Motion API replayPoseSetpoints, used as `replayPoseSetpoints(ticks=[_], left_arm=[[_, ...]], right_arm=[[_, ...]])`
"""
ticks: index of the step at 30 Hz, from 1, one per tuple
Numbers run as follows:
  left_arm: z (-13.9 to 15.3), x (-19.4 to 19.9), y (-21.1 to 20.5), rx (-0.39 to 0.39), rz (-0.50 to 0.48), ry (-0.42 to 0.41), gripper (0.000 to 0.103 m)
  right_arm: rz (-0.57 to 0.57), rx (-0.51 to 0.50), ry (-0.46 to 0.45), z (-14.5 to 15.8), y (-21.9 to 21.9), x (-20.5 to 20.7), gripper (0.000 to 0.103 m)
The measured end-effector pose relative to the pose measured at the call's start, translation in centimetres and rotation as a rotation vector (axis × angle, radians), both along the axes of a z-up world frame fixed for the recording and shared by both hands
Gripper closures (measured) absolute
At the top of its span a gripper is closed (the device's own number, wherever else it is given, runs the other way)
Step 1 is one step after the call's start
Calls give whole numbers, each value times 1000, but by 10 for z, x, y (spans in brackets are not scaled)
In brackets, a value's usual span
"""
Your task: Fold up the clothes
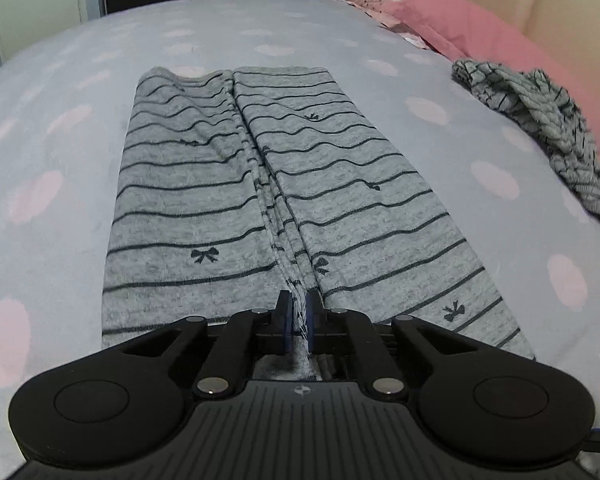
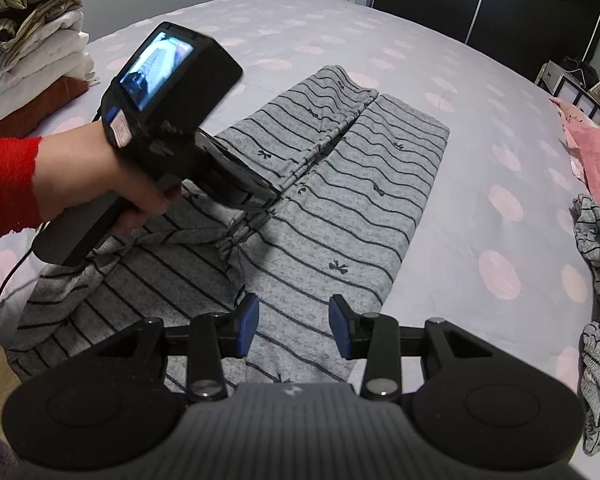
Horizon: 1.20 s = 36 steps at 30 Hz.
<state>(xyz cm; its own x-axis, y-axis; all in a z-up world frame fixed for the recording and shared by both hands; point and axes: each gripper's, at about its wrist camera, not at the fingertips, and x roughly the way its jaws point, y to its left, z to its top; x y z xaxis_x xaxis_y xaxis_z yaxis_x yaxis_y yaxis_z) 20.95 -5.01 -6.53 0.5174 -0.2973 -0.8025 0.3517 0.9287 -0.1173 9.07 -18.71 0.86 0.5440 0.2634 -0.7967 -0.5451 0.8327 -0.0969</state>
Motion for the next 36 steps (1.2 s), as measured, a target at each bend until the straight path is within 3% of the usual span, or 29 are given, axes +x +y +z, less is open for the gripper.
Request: replayPoseSetpoints(ticks=[3, 6, 9, 11, 13, 17, 19, 22, 24, 27, 30, 32, 35, 36], left_arm=[[5, -3, 9, -63, 31, 12, 95], [18, -21, 11, -61, 16, -33, 84], [31, -46, 10, 6, -46, -90, 83], [34, -63, 7, 77, -95, -120, 75], [32, -79, 4, 150, -142, -151, 55], [14, -103, -7, 289, -240, -187, 56], [3, -108, -12, 345, -273, -217, 70], [-12, -108, -18, 407, -314, -228, 82], [-18, -106, -17, 399, -298, -222, 87], [-13, -105, -9, 318, -280, -189, 95], [-5, -106, -6, 277, -293, -154, 96], [-9, -106, -7, 290, -295, -124, 96], [-7, -114, -7, 289, -266, -142, 90], [-4, -118, -6, 279, -261, -136, 81]], right_arm=[[0, -4, -5, 0, -1, 0, 61], [-7, -9, -2, -1, -2, 1, 61], [-19, -13, 0, -3, -5, 1, 61], [-17, -11, 6, -5, -6, 0, 61], [-11, -9, 14, -6, -7, -3, 61], [9, -17, 23, -9, -5, -9, 61], [18, -22, 19, -9, -4, -13, 61], [28, -26, 16, -10, -3, -18, 61], [33, -30, 16, -10, -3, -21, 61], [40, -39, 15, -12, -3, -25, 61], [42, -47, 11, -12, -3, -27, 61], [44, -47, 8, -12, -3, -28, 61], [47, -53, 9, -14, -2, -27, 61], [45, -54, 11, -15, -2, -27, 61]])
